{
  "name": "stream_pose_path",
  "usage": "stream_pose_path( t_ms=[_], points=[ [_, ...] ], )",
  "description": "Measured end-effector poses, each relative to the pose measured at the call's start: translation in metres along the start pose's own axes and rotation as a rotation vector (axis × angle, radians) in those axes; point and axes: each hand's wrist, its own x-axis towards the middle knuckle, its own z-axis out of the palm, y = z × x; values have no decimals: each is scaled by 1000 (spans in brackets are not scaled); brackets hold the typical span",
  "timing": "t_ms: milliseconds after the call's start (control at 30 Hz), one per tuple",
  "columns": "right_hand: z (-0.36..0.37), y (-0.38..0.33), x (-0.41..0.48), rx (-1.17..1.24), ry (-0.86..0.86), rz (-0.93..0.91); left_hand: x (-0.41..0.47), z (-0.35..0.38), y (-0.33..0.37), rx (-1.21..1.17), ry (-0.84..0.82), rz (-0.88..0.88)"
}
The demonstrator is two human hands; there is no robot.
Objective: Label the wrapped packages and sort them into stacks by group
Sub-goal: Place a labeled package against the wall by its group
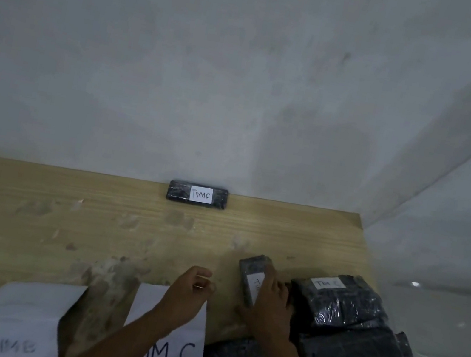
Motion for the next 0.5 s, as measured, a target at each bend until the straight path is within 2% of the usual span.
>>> stream_pose_path(
  t_ms=[133, 267, 400, 500],
  points=[
    [2, 0, 6, 123, 75, -44, -2, -9, -2, -13, 51, 18],
    [-3, -17, 16, 207, 105, -171, 6, -21, -1, -49, 125, 32],
    [-4, -49, 32, 123, 170, -354, 24, -40, 0, -63, 240, 38],
    [-6, -76, 45, 37, 189, -423, 37, -56, 1, -107, 297, 62]
  ],
)
